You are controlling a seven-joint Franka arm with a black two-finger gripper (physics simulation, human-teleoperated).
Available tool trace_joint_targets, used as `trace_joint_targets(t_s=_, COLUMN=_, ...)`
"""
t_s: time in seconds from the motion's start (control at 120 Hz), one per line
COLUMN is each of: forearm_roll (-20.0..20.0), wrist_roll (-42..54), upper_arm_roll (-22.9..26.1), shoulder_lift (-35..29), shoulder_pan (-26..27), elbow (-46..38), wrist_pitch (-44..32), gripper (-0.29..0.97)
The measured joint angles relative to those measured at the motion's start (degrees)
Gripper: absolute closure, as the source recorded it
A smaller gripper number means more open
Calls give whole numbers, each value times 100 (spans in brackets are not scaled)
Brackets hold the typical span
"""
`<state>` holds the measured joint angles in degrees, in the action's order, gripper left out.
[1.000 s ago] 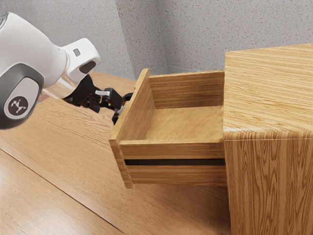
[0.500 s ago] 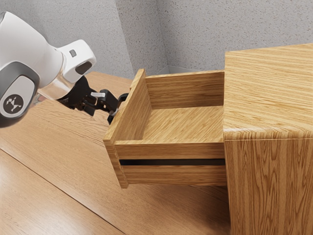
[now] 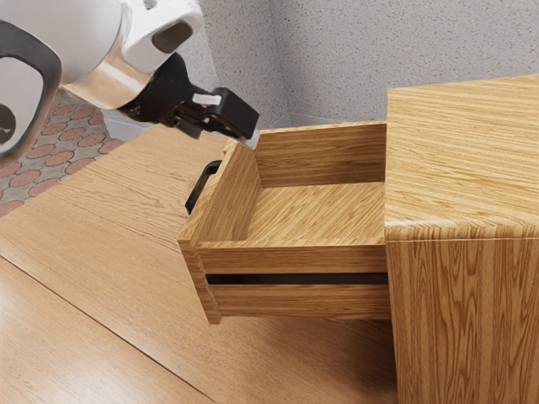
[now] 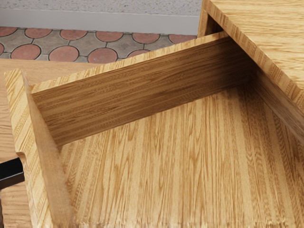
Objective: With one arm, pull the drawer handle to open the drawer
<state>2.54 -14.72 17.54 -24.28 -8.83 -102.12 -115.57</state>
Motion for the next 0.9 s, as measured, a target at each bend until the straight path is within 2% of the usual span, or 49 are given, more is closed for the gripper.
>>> trace_joint_targets(t_s=0.142, forearm_roll=-238, wrist_roll=-263, upper_arm_roll=475, shoulder_lift=1065, shoulder_pan=17, elbow=396, wrist_pitch=379, gripper=6)
trace_joint_targets(t_s=0.217, forearm_roll=-285, wrist_roll=-383, upper_arm_roll=531, shoulder_lift=1325, shoulder_pan=13, elbow=564, wrist_pitch=492, gripper=5)
trace_joint_targets(t_s=0.9, forearm_roll=-342, wrist_roll=-996, upper_arm_roll=549, shoulder_lift=1410, shoulder_pan=15, elbow=620, wrist_pitch=738, gripper=3)
